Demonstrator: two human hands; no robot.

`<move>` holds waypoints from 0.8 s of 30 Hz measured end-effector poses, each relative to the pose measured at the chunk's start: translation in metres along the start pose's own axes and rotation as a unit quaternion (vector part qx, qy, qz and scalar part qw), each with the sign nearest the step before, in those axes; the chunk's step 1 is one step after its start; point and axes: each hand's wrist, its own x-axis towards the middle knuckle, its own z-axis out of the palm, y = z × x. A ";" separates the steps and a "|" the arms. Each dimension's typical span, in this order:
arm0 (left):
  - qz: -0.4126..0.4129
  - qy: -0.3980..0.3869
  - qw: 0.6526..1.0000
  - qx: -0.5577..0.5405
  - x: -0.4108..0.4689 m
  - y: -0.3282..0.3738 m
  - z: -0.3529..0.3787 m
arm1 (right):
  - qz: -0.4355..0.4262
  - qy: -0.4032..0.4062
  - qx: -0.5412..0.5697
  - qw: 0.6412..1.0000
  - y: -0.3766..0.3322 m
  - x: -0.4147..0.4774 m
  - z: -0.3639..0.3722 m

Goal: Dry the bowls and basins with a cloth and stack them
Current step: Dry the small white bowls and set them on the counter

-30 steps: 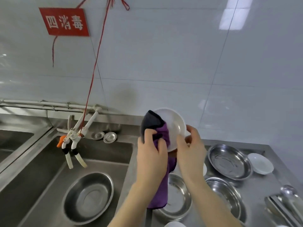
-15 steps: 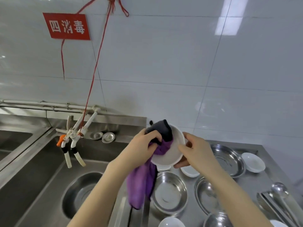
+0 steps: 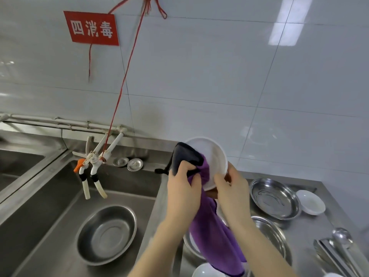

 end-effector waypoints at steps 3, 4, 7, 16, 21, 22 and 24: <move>0.050 -0.054 0.995 0.068 0.018 -0.007 -0.012 | 0.038 -0.081 -0.011 0.996 -0.010 0.011 -0.021; 0.073 -0.073 0.991 0.087 0.023 -0.008 -0.017 | 0.040 -0.112 -0.046 0.992 -0.016 0.017 -0.029; 0.134 -0.165 0.968 0.133 0.037 -0.010 -0.030 | 0.037 -0.214 -0.149 0.965 -0.038 0.029 -0.052; -0.035 0.023 0.997 -0.070 0.025 0.005 -0.016 | -0.022 -0.110 -0.063 0.992 -0.025 0.022 -0.017; 0.011 0.004 0.999 -0.046 0.021 0.008 -0.007 | -0.057 -0.021 -0.074 0.995 -0.004 0.011 0.001; 0.031 -0.008 0.999 -0.011 0.024 0.004 -0.007 | -0.045 -0.029 -0.083 0.995 -0.004 0.016 -0.003; 0.068 -0.032 0.996 0.050 0.030 -0.006 -0.007 | -0.014 -0.078 -0.108 0.991 -0.008 0.028 -0.015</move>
